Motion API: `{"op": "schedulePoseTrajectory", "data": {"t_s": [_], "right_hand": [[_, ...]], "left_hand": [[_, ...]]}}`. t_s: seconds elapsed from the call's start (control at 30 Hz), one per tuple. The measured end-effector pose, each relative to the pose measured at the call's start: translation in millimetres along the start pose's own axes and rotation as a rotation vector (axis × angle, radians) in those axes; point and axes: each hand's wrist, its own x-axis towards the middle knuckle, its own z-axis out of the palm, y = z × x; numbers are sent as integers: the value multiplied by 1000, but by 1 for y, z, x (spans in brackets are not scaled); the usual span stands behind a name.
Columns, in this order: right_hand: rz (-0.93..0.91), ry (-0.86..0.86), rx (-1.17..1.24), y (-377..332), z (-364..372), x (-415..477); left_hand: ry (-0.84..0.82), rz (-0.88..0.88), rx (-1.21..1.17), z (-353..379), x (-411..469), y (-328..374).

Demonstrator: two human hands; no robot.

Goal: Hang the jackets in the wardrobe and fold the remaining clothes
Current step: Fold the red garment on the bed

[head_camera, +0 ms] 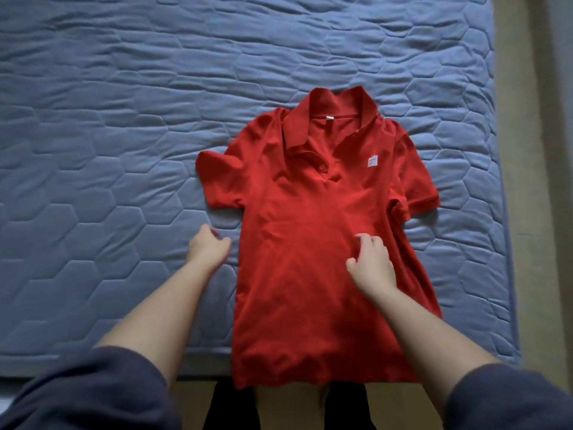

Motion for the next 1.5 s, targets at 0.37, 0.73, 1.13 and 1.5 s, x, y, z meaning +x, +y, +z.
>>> {"op": "schedulePoseTrajectory", "data": {"t_s": [0.37, 0.73, 1.13, 1.5], "right_hand": [[-322, 123, -173, -149, 75, 88], [-524, 121, -166, -180, 83, 83], [-572, 235, -24, -188, 82, 74], [-354, 287, 76, -115, 24, 78]], "left_hand": [[-199, 292, -347, -63, 144, 47], [-396, 16, -1087, -80, 134, -3], [232, 154, -219, -72, 150, 9], [377, 138, -110, -55, 78, 18]]}}
